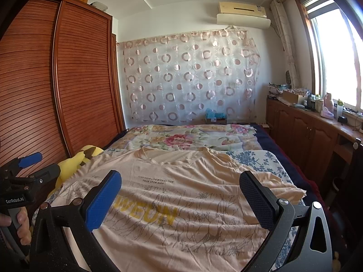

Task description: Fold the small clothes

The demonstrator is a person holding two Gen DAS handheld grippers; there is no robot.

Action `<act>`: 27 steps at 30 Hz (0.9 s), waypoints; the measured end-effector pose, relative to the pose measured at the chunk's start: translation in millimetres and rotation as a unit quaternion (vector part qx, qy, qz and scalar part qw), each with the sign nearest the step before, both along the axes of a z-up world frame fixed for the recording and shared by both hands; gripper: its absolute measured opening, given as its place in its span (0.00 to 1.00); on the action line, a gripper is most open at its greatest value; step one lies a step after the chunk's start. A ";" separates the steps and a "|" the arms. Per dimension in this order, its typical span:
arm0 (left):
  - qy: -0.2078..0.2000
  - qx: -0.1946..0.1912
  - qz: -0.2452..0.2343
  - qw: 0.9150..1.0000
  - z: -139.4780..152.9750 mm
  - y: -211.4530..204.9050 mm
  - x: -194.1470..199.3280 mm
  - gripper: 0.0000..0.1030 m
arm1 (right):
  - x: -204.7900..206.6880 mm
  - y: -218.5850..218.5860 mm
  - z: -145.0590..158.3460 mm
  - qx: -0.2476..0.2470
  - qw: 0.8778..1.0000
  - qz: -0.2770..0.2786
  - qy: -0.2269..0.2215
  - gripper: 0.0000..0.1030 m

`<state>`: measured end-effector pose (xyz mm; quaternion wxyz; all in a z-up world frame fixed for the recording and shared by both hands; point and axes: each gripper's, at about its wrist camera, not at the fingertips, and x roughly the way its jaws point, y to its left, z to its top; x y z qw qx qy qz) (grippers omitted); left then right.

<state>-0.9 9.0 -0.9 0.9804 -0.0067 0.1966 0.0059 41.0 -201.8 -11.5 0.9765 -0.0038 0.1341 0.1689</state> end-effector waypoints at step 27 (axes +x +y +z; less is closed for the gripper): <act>-0.001 0.000 0.002 1.000 1.7 1.5 -0.4 1.00 | -1.1 -2.2 1.6 0.000 1.000 0.000 0.000 1.00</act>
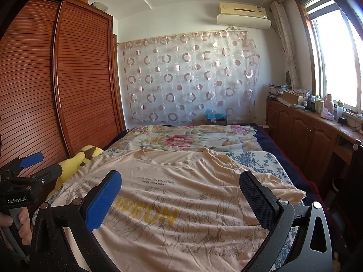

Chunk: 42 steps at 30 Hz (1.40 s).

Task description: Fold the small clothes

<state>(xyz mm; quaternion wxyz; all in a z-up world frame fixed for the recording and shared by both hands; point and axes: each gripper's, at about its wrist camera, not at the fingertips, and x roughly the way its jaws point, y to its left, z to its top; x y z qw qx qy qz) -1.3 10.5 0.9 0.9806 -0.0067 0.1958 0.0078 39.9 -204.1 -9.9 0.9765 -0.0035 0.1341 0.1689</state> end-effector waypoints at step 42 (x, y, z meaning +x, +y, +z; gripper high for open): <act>0.031 0.004 0.017 0.999 -14.3 15.0 15.4 1.00 | 17.6 11.2 -4.5 -0.003 0.999 0.028 0.024 1.00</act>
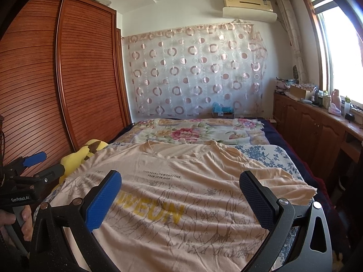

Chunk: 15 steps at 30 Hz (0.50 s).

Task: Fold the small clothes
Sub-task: 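Lower both tools toward the T-shirt's sleeves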

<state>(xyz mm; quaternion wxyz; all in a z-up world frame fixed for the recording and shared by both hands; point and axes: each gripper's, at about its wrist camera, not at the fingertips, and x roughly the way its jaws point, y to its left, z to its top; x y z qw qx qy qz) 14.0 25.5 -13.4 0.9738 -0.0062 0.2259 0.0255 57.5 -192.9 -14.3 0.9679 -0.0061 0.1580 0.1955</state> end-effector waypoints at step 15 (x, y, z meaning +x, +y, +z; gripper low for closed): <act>0.053 0.011 0.008 0.999 -32.0 45.9 18.3 1.00 | 38.5 31.8 -1.7 -0.058 0.995 0.069 0.040 1.00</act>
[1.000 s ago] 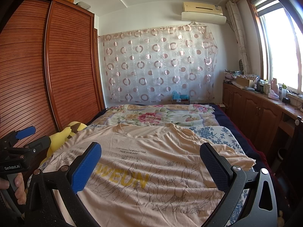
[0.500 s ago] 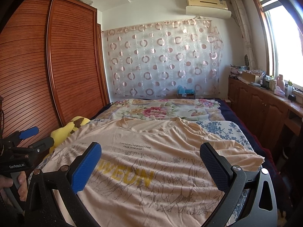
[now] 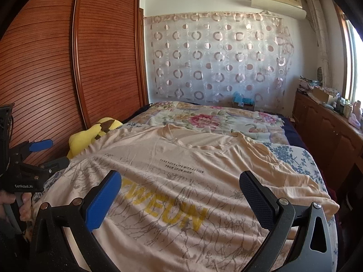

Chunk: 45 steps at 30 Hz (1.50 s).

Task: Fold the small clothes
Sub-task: 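Lower both tools toward the T-shirt's sleeves, then grasp a sleeve with the left tool and fold it onto the shirt body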

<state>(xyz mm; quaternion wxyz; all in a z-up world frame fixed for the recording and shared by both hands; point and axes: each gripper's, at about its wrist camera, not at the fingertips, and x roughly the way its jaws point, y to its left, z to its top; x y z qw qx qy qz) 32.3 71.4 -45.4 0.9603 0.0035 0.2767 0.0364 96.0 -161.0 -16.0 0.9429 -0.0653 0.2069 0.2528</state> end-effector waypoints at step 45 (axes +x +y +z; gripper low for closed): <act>0.137 -0.151 0.054 0.977 -62.4 155.2 49.6 0.06 | 117.6 45.3 -19.2 -0.081 0.986 0.103 0.099 0.98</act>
